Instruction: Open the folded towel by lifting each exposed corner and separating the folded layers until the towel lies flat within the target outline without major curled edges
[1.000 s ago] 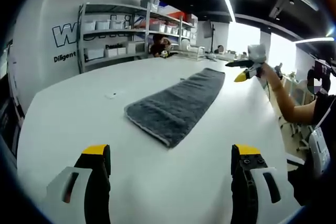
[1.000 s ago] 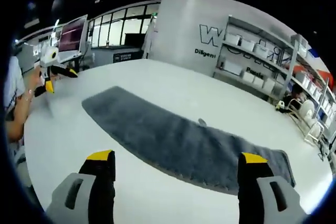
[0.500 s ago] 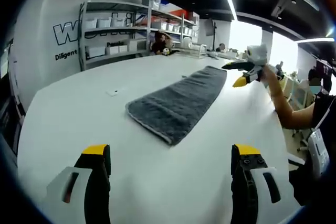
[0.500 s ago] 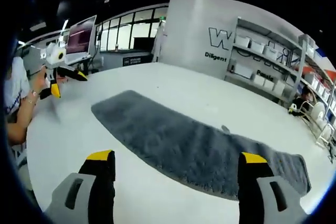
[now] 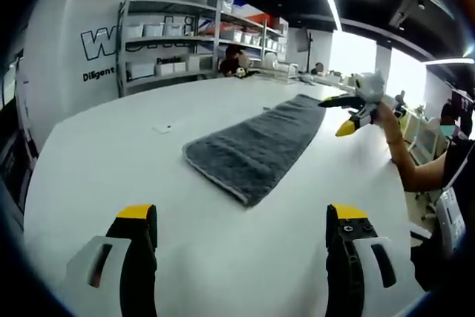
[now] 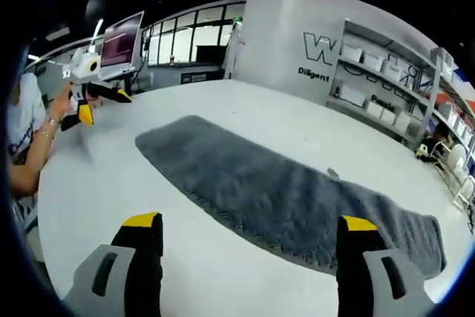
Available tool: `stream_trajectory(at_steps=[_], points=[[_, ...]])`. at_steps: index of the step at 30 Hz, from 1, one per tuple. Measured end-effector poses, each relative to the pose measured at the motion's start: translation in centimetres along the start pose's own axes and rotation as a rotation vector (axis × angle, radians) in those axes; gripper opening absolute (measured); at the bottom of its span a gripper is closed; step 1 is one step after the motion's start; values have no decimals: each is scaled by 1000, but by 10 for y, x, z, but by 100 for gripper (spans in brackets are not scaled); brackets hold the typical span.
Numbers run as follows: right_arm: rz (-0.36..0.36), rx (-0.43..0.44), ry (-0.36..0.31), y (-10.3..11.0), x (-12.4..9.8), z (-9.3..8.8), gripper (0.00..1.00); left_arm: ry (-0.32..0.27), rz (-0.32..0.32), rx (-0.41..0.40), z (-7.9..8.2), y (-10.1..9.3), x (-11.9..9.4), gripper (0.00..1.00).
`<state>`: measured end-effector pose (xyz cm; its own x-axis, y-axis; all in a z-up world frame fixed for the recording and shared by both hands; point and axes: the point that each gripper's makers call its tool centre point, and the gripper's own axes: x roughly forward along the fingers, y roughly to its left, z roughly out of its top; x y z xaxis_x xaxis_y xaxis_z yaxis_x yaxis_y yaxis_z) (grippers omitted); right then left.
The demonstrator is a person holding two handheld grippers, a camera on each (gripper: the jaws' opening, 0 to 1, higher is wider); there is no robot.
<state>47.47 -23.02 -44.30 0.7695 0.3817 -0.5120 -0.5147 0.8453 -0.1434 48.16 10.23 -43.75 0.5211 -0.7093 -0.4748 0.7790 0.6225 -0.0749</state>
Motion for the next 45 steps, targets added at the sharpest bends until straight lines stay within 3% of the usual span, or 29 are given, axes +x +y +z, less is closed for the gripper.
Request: stream_trajectory(at_steps=[12, 20, 30, 35, 39, 41, 45], points=[[26, 4, 0, 9, 0, -8, 99, -50, 40, -3, 12, 1, 2, 92], [42, -5, -20, 12, -3, -7, 99, 7, 121, 33, 11, 15, 9, 92], [56, 20, -67, 10, -6, -2, 99, -32, 88, 36, 47, 19, 29, 90], [56, 4, -62, 12, -2, -3, 99, 5, 85, 74, 51, 32, 45, 90], [76, -18, -26, 21, 6, -10, 99, -15, 84, 80, 60, 44, 55, 87], [92, -21, -23, 26, 8, -10, 99, 27, 88, 138, 55, 48, 60, 86], [112, -51, 5, 34, 14, -14, 99, 16, 70, 79, 54, 56, 72, 87]])
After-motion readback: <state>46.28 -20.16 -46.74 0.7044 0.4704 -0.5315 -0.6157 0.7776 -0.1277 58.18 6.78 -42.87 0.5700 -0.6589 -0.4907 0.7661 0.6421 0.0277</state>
